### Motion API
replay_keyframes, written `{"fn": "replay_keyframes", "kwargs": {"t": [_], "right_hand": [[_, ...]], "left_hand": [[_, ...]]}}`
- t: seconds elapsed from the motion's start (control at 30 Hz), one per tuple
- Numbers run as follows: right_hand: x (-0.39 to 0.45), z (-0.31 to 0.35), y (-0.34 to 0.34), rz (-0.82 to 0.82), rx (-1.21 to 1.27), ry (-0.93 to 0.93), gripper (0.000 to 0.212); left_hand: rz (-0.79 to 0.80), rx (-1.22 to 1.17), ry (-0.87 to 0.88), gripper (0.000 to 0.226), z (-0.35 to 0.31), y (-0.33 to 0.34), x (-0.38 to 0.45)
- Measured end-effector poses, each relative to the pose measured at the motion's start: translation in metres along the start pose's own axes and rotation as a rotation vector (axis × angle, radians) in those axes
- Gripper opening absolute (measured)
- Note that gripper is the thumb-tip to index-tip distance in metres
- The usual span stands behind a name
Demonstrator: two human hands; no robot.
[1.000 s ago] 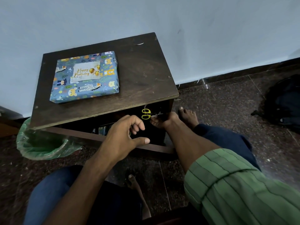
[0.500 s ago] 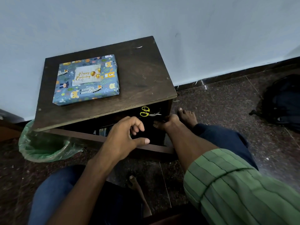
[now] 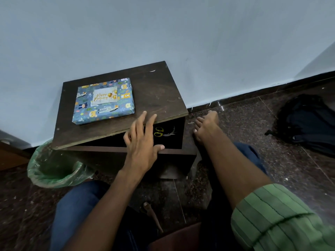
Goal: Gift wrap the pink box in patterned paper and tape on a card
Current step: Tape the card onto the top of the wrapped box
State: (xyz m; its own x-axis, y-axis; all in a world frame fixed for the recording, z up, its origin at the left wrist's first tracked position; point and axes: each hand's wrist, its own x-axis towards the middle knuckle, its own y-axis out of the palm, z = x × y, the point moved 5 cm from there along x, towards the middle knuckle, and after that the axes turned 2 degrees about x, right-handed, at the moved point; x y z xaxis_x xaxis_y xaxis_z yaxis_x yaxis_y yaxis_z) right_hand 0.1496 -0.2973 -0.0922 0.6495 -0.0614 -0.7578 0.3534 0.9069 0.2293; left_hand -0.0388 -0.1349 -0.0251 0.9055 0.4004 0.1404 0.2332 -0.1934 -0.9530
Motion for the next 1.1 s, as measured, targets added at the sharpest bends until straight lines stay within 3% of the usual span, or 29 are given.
{"fn": "replay_keyframes", "kwargs": {"t": [0.23, 0.33, 0.47, 0.8, 1.1], "right_hand": [[-0.022, -0.005, -0.005, 0.081, -0.124, -0.100, 0.063], [-0.044, -0.028, 0.004, 0.166, -0.075, -0.063, 0.078], [-0.052, -0.047, 0.009, 0.135, 0.082, 0.056, 0.090], [-0.038, -0.044, 0.041, 0.374, 0.038, -0.108, 0.081], [-0.048, -0.037, 0.043, 0.448, -0.107, -0.208, 0.072]], "left_hand": [[-0.097, 0.121, 0.012, 0.096, -0.013, 0.009, 0.019], [-0.100, 0.148, 0.036, 0.090, -0.013, 0.015, 0.033], [-0.105, 0.167, 0.011, 0.089, -0.007, 0.020, 0.045], [-0.061, 0.160, 0.052, 0.062, -0.007, 0.037, 0.056], [-0.019, 0.170, 0.040, 0.069, -0.017, 0.032, 0.065]]}}
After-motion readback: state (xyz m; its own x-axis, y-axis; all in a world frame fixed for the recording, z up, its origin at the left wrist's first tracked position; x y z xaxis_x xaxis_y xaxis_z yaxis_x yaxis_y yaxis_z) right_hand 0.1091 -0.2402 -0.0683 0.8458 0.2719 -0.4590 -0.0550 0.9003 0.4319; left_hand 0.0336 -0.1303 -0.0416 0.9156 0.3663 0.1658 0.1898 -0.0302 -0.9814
